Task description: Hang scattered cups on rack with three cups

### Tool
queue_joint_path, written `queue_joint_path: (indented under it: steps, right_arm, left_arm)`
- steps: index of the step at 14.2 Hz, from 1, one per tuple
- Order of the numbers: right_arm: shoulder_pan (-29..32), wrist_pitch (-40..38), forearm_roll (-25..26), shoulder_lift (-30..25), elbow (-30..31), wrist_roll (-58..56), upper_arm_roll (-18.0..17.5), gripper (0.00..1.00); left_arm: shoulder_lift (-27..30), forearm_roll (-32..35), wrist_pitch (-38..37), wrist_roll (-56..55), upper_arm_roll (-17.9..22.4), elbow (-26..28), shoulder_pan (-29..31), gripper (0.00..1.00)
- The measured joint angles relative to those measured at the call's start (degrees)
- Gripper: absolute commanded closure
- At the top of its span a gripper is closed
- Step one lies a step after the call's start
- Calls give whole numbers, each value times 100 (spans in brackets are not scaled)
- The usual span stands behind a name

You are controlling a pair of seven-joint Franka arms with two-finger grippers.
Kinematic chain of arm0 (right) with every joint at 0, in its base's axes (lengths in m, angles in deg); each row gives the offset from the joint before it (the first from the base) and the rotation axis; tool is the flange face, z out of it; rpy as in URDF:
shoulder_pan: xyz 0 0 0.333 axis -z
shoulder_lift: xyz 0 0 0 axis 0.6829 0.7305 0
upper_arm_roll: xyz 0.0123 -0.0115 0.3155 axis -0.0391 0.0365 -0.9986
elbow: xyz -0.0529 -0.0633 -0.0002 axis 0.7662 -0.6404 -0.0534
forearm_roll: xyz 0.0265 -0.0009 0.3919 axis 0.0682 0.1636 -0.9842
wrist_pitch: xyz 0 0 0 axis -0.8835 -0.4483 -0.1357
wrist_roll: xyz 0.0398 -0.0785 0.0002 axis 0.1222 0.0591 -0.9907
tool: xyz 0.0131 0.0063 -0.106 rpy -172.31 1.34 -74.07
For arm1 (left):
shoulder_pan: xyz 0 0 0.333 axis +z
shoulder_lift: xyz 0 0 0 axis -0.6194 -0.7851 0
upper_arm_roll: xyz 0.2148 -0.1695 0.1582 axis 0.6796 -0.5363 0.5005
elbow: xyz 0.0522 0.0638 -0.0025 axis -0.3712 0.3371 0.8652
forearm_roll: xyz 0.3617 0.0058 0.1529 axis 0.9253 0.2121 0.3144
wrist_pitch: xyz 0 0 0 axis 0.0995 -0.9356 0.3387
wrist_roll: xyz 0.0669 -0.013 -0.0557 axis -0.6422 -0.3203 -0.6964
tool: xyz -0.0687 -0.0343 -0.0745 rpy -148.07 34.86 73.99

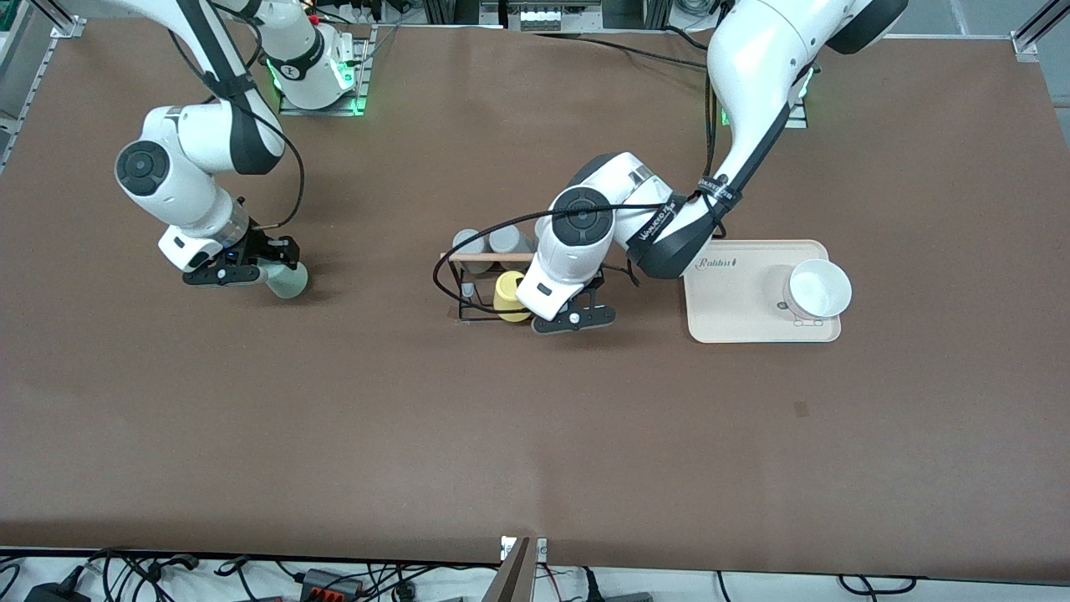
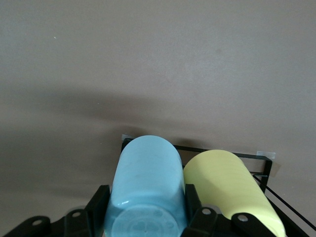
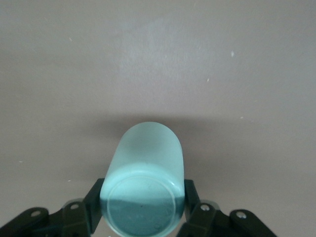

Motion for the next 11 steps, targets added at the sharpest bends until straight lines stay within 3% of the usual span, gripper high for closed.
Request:
queue_joint_path:
  steps: [3,6,8,11]
  right_arm:
    - [-4,-701,0,-239,-436,4,-1,73]
    - [-26,-1935,0,-349,-1272,315,-22,73]
    - [-147,-2517,-9,-367,-1802,669,-46,73]
    - [-353,-2712,-24,-359,-2188,1433,-264,73]
  left_arm:
    - [-7,0,10,0,3,-43,10,0]
    - [49,1,-35,0,1,-171,14,0]
    - [270,1,-409,0,-5,-307,87,0]
    - [1009,29,-1412,418,-6,-427,415,0]
